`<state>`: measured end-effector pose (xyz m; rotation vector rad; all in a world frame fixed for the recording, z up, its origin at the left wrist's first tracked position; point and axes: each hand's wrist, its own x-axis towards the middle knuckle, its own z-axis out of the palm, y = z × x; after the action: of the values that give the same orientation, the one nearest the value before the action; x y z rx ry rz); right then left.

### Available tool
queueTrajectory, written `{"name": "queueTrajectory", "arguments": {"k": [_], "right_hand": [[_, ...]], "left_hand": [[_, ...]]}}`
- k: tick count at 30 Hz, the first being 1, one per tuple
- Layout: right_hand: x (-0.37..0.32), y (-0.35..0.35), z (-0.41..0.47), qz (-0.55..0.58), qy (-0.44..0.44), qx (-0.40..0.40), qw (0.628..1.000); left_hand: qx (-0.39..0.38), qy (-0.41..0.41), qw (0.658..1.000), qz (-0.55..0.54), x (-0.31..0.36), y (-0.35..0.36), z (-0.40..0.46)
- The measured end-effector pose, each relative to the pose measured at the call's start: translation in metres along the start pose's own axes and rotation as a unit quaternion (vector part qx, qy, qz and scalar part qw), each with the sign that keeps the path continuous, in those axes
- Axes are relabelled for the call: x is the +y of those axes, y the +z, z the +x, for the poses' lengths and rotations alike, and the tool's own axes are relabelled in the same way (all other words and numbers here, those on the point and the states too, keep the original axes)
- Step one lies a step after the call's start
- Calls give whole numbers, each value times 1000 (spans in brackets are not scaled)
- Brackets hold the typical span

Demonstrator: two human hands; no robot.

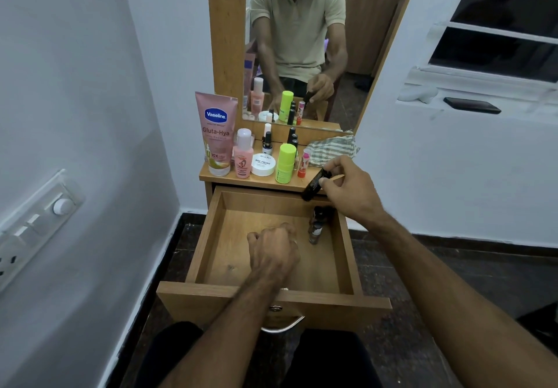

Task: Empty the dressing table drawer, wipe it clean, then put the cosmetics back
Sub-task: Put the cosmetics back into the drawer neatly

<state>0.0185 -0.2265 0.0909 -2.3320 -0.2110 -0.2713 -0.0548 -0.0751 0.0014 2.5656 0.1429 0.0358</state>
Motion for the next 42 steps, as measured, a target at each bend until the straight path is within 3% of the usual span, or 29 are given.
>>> {"name": "queueTrajectory", "arguments": {"k": [7, 13, 17, 21, 27, 31, 38, 42], "right_hand": [[10, -8, -16, 30, 2, -165, 986], [9, -2, -23, 69, 2, -191, 979], [5, -2, -26, 78, 4, -185, 980], [2, -5, -28, 118, 23, -236, 964], [0, -4, -29, 121, 34, -226, 966], [-3, -6, -29, 33, 18, -177, 984], [3, -17, -24, -10, 25, -173, 985], [18, -24, -19, -99, 26, -153, 983]], "left_hand": [[19, 70, 993, -94, 4, 4, -1], [65, 58, 994, -71, 2, 1, -1], [53, 51, 994, -85, 2, 1, -1], [51, 52, 994, -79, -1, 2, -1], [62, 50, 996, -48, 0, 0, -1], [63, 28, 996, -57, -1, 1, 1], [18, 57, 995, -81, -1, 3, 1], [11, 50, 996, -69, 0, 3, 0]]}}
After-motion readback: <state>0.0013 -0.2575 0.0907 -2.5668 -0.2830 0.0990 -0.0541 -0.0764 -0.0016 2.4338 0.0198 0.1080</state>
